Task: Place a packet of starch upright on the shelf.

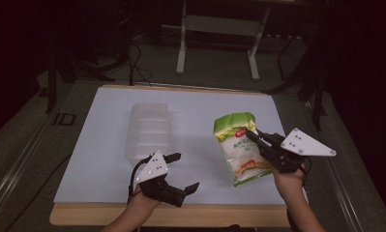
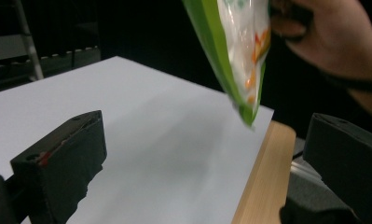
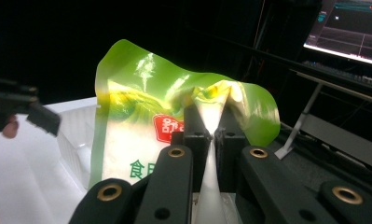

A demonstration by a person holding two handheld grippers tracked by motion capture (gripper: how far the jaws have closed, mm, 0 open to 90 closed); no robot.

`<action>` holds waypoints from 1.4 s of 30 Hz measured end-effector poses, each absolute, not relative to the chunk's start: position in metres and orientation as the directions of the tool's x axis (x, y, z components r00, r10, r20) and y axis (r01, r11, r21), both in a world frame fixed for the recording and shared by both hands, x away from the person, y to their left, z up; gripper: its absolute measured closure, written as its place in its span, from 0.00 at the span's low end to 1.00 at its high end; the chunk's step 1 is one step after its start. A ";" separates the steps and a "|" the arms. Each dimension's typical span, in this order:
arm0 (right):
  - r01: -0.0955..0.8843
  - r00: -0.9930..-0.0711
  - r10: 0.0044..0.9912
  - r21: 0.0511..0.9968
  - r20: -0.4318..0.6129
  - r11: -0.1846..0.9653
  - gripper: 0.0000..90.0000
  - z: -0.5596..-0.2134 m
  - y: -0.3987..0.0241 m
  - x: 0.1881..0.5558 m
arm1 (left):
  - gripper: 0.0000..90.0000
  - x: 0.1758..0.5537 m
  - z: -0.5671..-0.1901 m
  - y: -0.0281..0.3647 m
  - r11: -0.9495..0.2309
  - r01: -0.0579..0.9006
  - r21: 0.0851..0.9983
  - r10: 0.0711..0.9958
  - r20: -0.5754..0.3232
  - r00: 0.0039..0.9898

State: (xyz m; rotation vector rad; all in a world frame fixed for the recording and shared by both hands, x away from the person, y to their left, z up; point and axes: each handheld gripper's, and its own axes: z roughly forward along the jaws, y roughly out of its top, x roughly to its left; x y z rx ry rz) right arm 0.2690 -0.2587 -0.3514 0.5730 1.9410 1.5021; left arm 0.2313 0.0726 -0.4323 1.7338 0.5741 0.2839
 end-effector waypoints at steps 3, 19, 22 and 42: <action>-0.043 -0.709 0.671 0.963 -0.217 0.266 0.96 -0.353 -0.255 0.266 | 0.00 0.236 -0.425 0.068 -0.138 0.235 0.962 0.504 -0.136 0.853; -0.068 -0.705 0.674 0.967 -0.221 0.247 0.96 -0.357 -0.246 0.260 | 0.00 0.275 -0.399 0.011 -0.157 0.213 0.964 0.458 -0.119 0.881; -0.061 -0.709 0.673 0.969 -0.210 0.238 0.96 -0.359 -0.246 0.261 | 0.00 0.282 -0.400 0.003 -0.150 0.216 0.965 0.451 -0.127 0.883; -0.078 -0.700 0.676 0.966 -0.230 0.248 0.96 -0.366 -0.241 0.260 | 0.64 0.298 -0.404 -0.011 -0.153 0.173 0.973 0.428 -0.093 0.899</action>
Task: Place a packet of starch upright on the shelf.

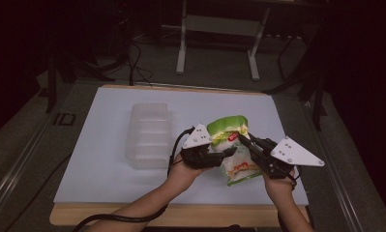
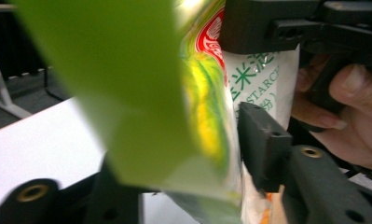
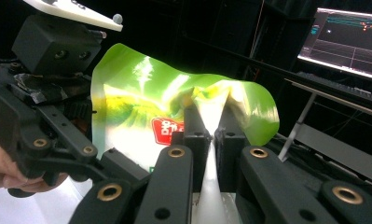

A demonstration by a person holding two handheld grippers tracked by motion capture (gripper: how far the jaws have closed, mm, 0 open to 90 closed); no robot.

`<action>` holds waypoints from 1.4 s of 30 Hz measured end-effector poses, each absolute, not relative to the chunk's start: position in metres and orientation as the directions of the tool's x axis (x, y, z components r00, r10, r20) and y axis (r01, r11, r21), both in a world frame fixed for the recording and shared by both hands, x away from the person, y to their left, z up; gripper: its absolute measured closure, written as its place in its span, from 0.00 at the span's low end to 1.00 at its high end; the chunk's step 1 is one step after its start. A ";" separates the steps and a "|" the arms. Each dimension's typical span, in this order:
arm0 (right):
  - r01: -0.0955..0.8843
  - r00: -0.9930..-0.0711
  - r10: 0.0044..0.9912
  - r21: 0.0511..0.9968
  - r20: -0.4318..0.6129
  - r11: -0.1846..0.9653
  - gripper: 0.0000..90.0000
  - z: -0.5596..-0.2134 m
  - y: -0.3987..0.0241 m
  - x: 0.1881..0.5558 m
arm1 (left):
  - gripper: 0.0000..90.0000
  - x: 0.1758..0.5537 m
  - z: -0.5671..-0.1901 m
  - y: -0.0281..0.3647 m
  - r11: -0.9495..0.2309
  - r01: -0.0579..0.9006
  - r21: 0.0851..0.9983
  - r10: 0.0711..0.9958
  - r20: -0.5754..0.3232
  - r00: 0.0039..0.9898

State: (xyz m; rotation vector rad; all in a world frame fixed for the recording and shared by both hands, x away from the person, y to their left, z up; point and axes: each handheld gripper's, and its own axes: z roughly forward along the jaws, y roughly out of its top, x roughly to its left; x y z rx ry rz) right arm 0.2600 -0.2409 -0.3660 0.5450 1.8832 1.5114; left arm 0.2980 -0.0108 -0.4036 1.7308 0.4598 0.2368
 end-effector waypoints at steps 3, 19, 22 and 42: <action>-0.075 -0.697 0.680 0.967 -0.227 0.245 0.96 -0.368 -0.242 0.261 | 0.72 0.301 -0.405 -0.010 -0.148 0.167 0.975 0.411 -0.093 0.907; -0.079 -0.712 0.670 0.972 -0.210 0.220 0.96 -0.372 -0.241 0.262 | 0.81 0.298 -0.398 -0.005 -0.209 0.130 0.969 0.414 -0.033 0.910; -0.077 -0.718 0.666 0.974 -0.203 0.214 0.95 -0.370 -0.241 0.261 | 0.82 0.297 -0.394 -0.003 -0.219 0.113 0.969 0.414 -0.013 0.910; -0.001 -0.730 0.680 0.995 -0.071 0.103 0.20 -0.357 -0.262 0.264 | 0.84 0.309 -0.369 0.044 -0.273 0.043 0.961 0.410 0.076 0.909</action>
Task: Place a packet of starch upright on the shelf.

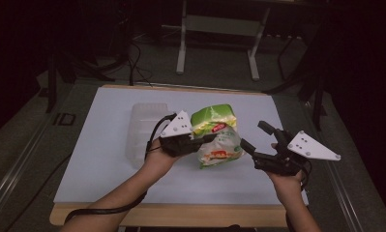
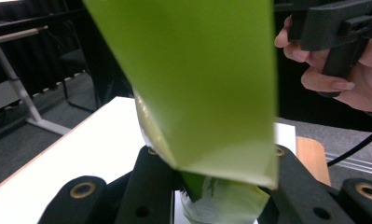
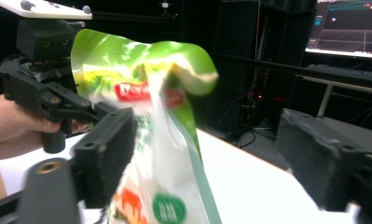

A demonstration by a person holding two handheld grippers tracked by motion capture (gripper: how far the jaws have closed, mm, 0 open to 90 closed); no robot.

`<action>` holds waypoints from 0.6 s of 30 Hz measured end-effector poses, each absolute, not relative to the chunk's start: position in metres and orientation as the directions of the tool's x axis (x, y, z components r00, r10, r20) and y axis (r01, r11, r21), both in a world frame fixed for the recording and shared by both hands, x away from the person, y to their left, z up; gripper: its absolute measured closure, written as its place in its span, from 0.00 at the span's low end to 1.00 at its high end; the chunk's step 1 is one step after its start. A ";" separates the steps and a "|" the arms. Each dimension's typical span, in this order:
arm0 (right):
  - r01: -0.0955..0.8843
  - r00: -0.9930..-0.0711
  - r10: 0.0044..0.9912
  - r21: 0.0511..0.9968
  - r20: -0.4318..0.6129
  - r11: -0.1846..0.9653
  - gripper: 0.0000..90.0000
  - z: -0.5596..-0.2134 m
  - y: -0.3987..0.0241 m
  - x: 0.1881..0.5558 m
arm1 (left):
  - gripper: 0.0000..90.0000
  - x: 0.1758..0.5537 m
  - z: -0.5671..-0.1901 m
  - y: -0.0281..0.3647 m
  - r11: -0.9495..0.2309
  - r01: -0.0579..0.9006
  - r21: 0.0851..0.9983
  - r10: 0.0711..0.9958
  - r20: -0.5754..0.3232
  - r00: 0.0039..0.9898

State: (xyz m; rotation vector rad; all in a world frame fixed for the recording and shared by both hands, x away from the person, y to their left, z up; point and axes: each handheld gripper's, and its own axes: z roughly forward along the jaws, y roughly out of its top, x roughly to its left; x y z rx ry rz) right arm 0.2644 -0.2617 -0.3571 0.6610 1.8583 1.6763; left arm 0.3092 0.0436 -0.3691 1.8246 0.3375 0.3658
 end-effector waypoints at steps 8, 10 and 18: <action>0.029 -0.709 0.705 1.000 0.012 0.013 0.12 -0.366 -0.281 0.270 | 0.84 0.317 -0.358 0.077 -0.285 -0.031 0.958 0.378 0.142 0.915; 0.048 -0.708 0.706 0.999 0.024 0.015 0.12 -0.369 -0.286 0.273 | 0.84 0.319 -0.357 0.086 -0.285 -0.035 0.958 0.379 0.146 0.914; 0.068 -0.722 0.692 0.995 -0.004 0.077 0.15 -0.380 -0.290 0.279 | 0.84 0.331 -0.355 0.127 -0.297 -0.045 0.954 0.375 0.160 0.913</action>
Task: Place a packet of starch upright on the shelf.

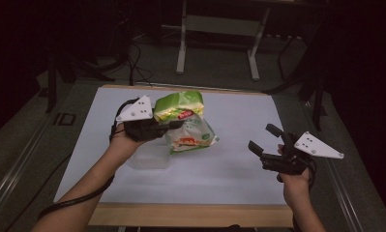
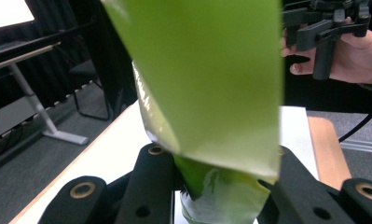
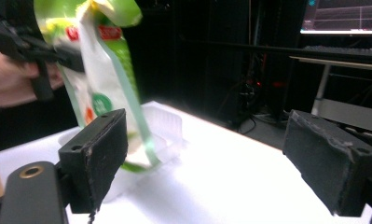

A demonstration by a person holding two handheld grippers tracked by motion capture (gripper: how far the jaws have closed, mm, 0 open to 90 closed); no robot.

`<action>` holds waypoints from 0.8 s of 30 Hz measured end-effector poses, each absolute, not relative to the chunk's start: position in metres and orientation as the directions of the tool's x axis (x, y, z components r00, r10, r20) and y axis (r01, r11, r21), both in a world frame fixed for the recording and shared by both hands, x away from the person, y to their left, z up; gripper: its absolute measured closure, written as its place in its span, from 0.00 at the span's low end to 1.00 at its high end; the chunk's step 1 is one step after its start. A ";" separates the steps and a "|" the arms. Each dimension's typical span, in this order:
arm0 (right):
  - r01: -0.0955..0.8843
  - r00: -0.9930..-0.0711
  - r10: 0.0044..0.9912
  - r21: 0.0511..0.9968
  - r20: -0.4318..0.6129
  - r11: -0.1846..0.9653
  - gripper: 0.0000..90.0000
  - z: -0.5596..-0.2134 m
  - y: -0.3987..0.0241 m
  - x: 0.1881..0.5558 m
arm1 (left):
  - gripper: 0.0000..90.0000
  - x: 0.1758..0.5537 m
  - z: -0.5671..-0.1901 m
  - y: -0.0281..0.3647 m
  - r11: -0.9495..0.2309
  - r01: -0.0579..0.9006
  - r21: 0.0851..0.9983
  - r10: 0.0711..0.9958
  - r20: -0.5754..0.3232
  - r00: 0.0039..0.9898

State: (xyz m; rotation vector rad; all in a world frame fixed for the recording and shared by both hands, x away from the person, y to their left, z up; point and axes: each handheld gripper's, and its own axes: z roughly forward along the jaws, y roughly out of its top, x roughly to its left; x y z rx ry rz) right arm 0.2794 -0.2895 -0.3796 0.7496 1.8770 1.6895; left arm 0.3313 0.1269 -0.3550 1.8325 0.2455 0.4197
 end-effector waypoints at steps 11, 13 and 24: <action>0.109 -0.728 0.685 0.991 0.027 0.077 0.16 -0.390 -0.296 0.286 | 0.84 0.345 -0.362 0.176 -0.353 -0.036 0.935 0.376 0.177 0.909; 0.113 -0.727 0.686 0.990 0.028 0.079 0.16 -0.392 -0.296 0.286 | 0.84 0.346 -0.365 0.185 -0.372 -0.035 0.928 0.371 0.183 0.910; 0.133 -0.720 0.693 0.986 0.029 0.097 0.16 -0.398 -0.298 0.286 | 0.84 0.357 -0.386 0.229 -0.364 0.008 0.931 0.370 0.137 0.919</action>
